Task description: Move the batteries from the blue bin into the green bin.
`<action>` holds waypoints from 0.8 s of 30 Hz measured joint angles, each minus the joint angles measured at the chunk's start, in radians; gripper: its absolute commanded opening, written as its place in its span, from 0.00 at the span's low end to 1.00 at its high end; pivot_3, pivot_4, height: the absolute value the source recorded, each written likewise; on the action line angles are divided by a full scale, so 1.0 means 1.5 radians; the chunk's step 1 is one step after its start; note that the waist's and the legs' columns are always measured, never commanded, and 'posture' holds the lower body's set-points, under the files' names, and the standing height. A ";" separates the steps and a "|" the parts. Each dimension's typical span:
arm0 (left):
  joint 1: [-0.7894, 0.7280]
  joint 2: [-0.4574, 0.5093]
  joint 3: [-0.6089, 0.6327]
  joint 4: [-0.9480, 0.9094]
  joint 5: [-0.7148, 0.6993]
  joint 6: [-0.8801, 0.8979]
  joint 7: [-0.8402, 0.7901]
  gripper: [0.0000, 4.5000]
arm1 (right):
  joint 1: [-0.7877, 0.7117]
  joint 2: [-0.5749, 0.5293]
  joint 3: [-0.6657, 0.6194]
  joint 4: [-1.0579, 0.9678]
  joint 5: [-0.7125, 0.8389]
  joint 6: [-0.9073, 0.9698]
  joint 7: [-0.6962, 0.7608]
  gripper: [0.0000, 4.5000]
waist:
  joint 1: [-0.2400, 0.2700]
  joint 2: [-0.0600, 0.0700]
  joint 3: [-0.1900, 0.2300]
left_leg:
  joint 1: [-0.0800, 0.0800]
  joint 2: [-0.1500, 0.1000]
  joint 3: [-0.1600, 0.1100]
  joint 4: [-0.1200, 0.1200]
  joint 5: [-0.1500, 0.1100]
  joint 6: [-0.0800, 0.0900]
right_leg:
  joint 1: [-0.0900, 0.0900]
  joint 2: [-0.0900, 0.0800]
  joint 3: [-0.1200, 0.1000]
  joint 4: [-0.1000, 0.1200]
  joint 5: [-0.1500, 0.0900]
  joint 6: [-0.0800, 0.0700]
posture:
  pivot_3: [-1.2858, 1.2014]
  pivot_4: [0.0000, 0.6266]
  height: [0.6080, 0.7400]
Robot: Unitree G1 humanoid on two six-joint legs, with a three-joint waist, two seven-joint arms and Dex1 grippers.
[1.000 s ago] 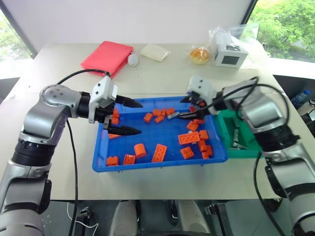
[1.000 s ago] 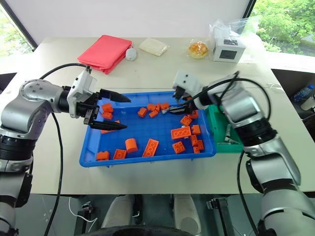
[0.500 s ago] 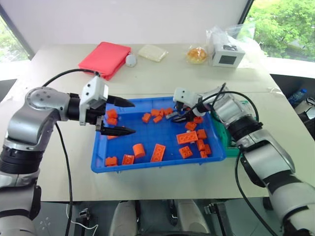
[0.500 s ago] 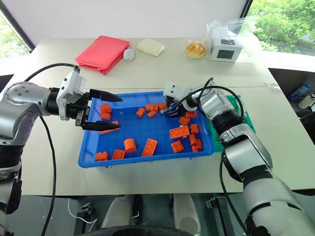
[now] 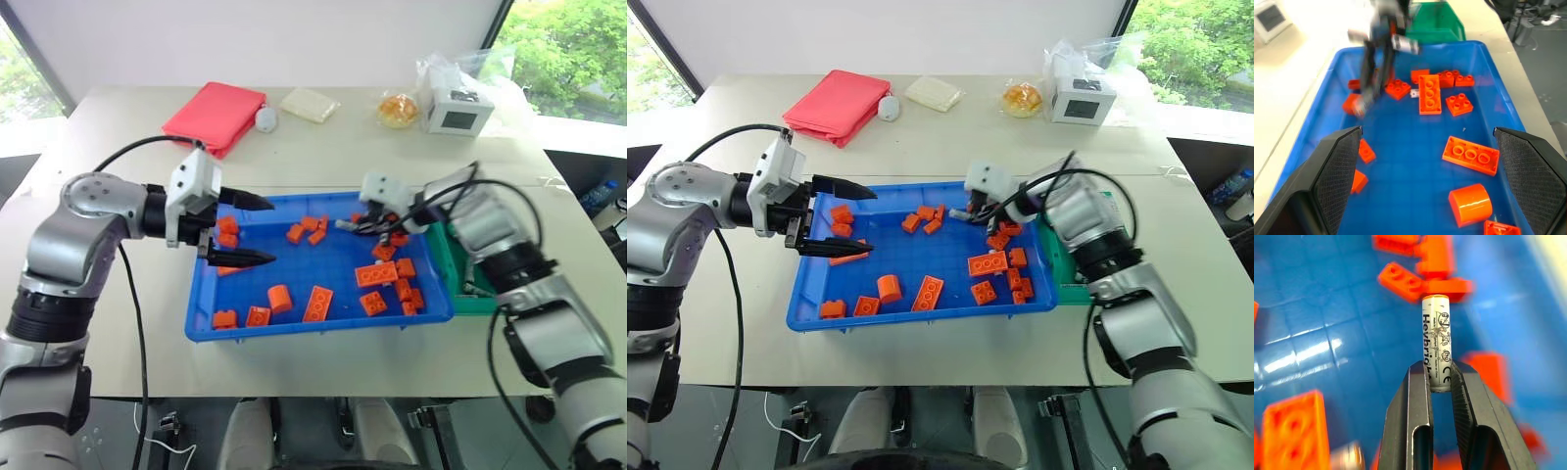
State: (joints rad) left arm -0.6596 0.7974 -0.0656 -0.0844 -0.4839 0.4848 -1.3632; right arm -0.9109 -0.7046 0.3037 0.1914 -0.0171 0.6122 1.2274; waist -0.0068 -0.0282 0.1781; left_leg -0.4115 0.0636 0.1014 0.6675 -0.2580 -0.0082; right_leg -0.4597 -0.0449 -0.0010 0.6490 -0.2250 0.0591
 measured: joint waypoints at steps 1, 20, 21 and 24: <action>-0.004 -0.004 -0.002 0.007 0.002 -0.004 -0.003 1.00 | 0.007 -0.036 -0.026 -0.043 0.016 0.034 0.011 0.01 | 0.000 0.000 0.000 | 0.000 0.000 0.000 0.000 0.000 0.000 | 0.000 0.000 0.000 0.000 0.000 0.000 | 0.52 0.24 0.97; -0.059 -0.070 -0.051 0.103 0.037 -0.072 -0.052 1.00 | 0.220 -0.288 -0.218 -0.279 0.141 0.171 -0.017 0.64 | -0.009 0.000 0.000 | 0.002 0.000 0.000 0.000 0.000 0.000 | 0.000 0.001 0.001 0.000 0.000 -0.001 | 0.52 0.24 0.97; -0.060 -0.070 -0.051 0.103 0.038 -0.072 -0.054 1.00 | 0.186 -0.285 -0.202 -0.274 0.144 0.155 -0.010 0.64 | -0.009 0.000 0.000 | 0.002 0.000 0.000 0.000 0.000 0.000 | 0.000 0.001 0.001 0.000 -0.001 -0.001 | 0.52 0.24 0.97; -0.058 -0.070 -0.051 0.099 0.039 -0.072 -0.060 1.00 | 0.105 -0.257 -0.146 -0.264 0.145 0.108 0.021 0.64 | -0.008 0.000 0.000 | 0.001 0.001 -0.001 0.000 0.000 0.000 | 0.000 0.002 0.001 0.000 0.000 -0.001 | 0.52 0.24 0.97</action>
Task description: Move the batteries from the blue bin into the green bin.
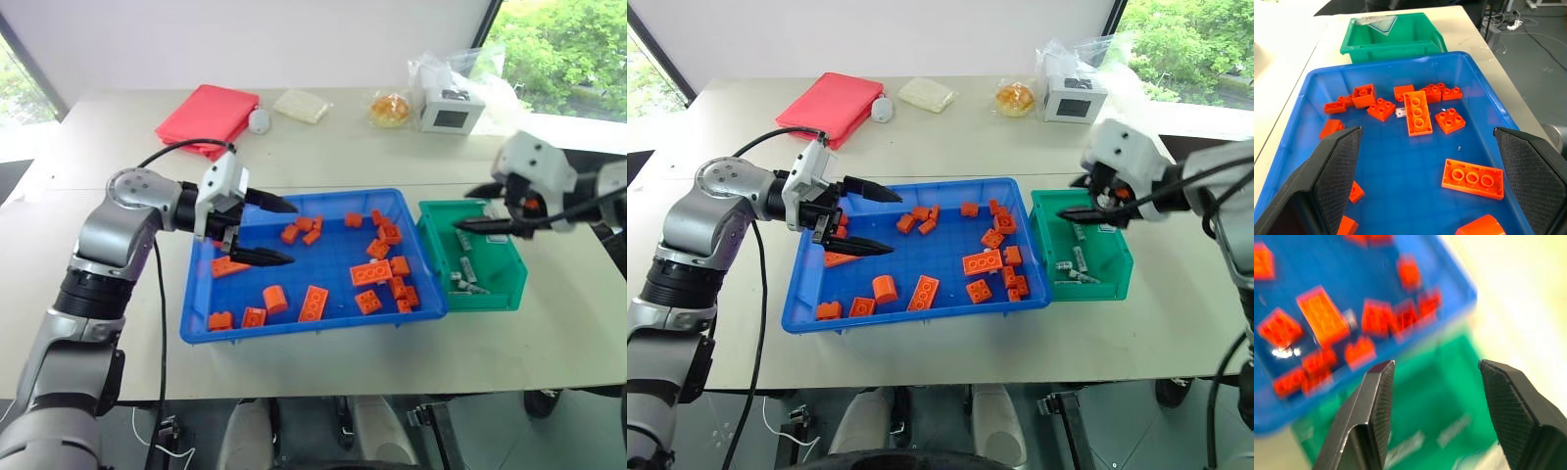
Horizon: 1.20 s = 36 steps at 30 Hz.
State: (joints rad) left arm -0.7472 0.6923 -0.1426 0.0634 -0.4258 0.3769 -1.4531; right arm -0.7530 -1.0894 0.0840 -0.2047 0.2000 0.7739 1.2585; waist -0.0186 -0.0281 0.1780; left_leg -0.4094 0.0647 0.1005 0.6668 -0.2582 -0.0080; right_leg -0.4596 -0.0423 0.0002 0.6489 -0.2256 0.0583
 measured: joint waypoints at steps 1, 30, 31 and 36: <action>0.001 0.002 0.000 -0.003 0.000 0.001 -0.001 1.00 | -0.017 0.014 0.023 0.003 0.000 -0.015 0.012 0.64 | 0.001 0.000 0.000 | 0.000 0.000 0.000 0.000 0.000 0.000 | 0.000 0.000 0.000 0.000 0.000 0.000 | 0.52 0.24 0.97; 0.106 0.076 0.055 -0.155 -0.041 0.078 0.070 1.00 | -0.044 0.237 0.293 0.237 -0.195 -0.295 0.091 0.27 | 0.003 0.000 0.000 | -0.001 0.000 0.001 0.001 0.000 0.000 | 0.000 -0.001 0.000 0.000 0.000 0.000 | 0.52 0.24 0.97; 0.104 0.076 0.055 -0.152 -0.041 0.078 0.070 1.00 | -0.044 0.246 0.289 0.235 -0.190 -0.282 0.092 0.27 | 0.002 0.000 0.000 | -0.001 0.000 0.001 0.001 0.000 0.000 | 0.000 0.000 0.000 0.000 0.000 0.000 | 0.52 0.24 0.97; 0.090 0.072 0.053 -0.134 -0.041 0.072 0.069 1.00 | -0.103 0.337 0.276 0.232 -0.170 -0.212 0.069 0.27 | -0.002 0.000 0.000 | 0.000 0.000 0.001 0.001 0.000 0.000 | 0.000 0.000 0.000 0.001 0.000 0.000 | 0.52 0.24 0.97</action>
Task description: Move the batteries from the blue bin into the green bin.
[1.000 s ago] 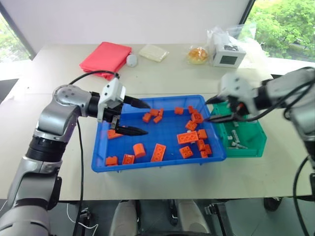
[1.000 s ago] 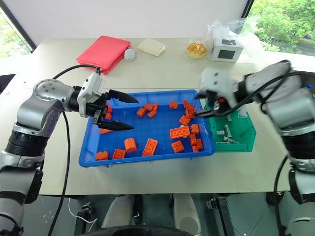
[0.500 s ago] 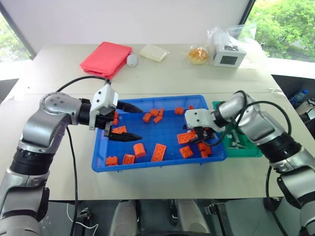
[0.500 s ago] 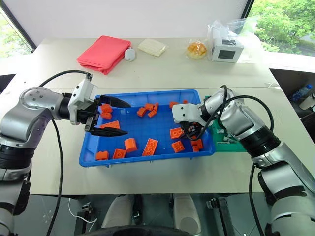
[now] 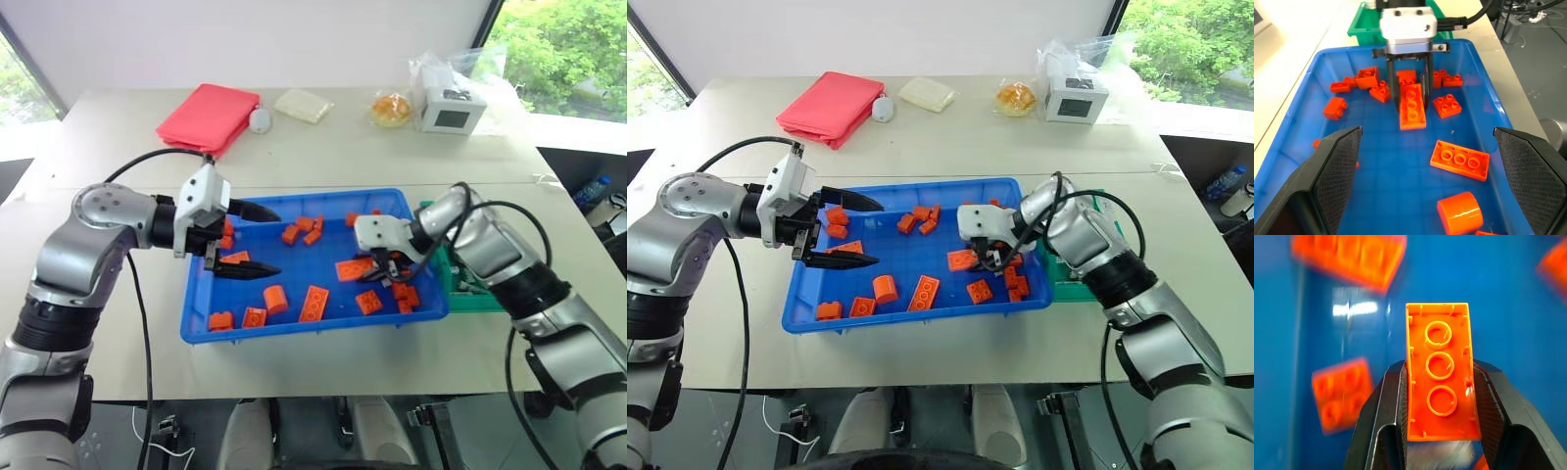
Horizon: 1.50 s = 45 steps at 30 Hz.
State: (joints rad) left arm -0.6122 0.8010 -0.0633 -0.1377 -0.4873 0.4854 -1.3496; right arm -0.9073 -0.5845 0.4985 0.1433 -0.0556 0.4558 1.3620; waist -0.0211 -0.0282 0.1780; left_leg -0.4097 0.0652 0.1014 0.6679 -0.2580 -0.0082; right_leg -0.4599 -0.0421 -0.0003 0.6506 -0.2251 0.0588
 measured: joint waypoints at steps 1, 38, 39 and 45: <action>-0.004 -0.002 -0.001 0.003 0.000 -0.001 0.000 1.00 | -0.015 0.027 0.000 0.004 -0.001 0.003 -0.015 0.27 | 0.001 0.000 0.000 | 0.000 0.000 0.000 0.000 0.000 0.000 | 0.000 0.000 0.000 0.000 0.000 0.000 | 0.52 0.24 0.97; -0.034 -0.033 -0.021 0.038 0.014 -0.026 -0.027 1.00 | 0.138 -0.174 -0.055 -0.179 0.005 0.114 -0.033 0.99 | 0.005 0.000 0.000 | 0.000 0.000 0.000 0.000 0.000 0.000 | 0.000 -0.001 0.000 -0.001 0.000 0.000 | 0.52 0.24 0.97; -0.034 -0.033 -0.022 0.038 0.014 -0.026 -0.027 1.00 | 0.141 -0.174 -0.055 -0.175 0.005 0.107 -0.038 0.99 | 0.005 0.000 0.000 | 0.000 0.000 0.000 0.000 0.000 0.000 | 0.000 -0.001 0.000 -0.001 0.000 0.000 | 0.52 0.24 0.97; -0.035 -0.033 -0.022 0.038 0.014 -0.026 -0.028 1.00 | 0.159 -0.177 -0.055 -0.156 -0.002 0.049 -0.048 0.99 | 0.006 0.000 0.000 | 0.000 -0.001 0.000 0.000 0.000 0.000 | 0.001 -0.001 0.000 -0.001 0.000 0.000 | 0.52 0.24 0.97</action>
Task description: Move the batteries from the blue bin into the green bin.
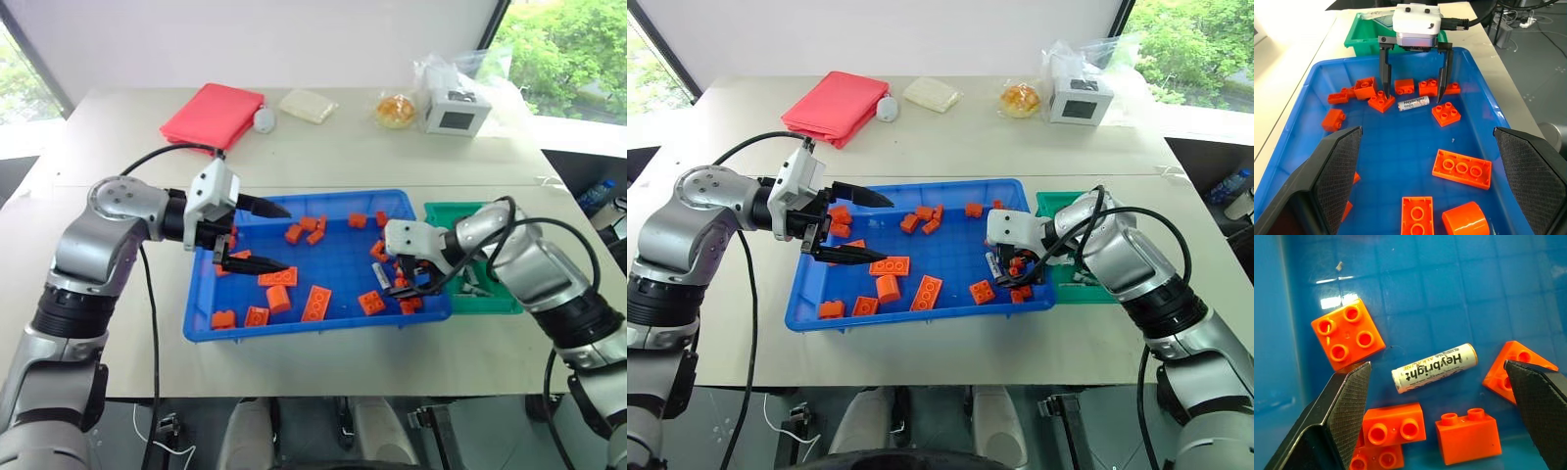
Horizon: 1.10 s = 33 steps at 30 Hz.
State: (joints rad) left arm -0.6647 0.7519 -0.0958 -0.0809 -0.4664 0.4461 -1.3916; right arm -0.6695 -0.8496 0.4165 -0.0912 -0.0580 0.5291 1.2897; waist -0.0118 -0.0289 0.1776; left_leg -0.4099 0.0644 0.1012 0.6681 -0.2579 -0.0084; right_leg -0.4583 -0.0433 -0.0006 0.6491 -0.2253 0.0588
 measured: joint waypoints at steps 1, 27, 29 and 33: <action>0.000 0.000 0.000 0.000 0.000 0.000 0.000 1.00 | 0.001 -0.001 0.000 0.001 -0.001 -0.008 0.000 0.99 | 0.000 0.000 0.000 | 0.000 0.000 0.000 0.000 0.000 0.000 | 0.000 0.000 0.000 0.000 0.000 0.000 | 0.52 0.24 0.97; -0.025 -0.007 -0.004 0.024 0.012 -0.014 -0.001 1.00 | -0.054 0.037 0.030 0.115 -0.056 -0.138 0.061 0.82 | -0.003 -0.003 -0.002 | 0.003 0.000 0.000 0.000 0.000 0.000 | 0.004 0.000 0.000 0.000 -0.001 -0.001 | 0.52 0.24 0.97; -0.025 -0.008 -0.004 0.026 0.012 -0.014 -0.001 1.00 | -0.064 0.043 0.033 0.132 -0.061 -0.146 0.077 0.69 | -0.003 -0.003 -0.002 | 0.003 0.000 0.000 0.000 0.000 0.000 | 0.004 0.000 0.000 0.000 -0.001 -0.001 | 0.52 0.24 0.97; -0.025 -0.008 -0.004 0.026 0.012 -0.015 0.000 1.00 | -0.070 0.050 0.033 0.146 -0.065 -0.159 0.103 0.26 | -0.002 -0.003 -0.002 | 0.004 0.000 -0.001 0.000 0.000 0.000 | 0.005 0.000 0.000 0.000 -0.001 -0.001 | 0.52 0.24 0.97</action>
State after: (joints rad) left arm -0.7025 0.7392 -0.1026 -0.0421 -0.4479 0.4242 -1.3918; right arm -0.7740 -0.7747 0.4666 0.1275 -0.1554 0.2904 1.4438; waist -0.0146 -0.0340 0.1745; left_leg -0.4044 0.0648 0.1004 0.6685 -0.2579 -0.0084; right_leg -0.4511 -0.0431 -0.0013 0.6487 -0.2265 0.0568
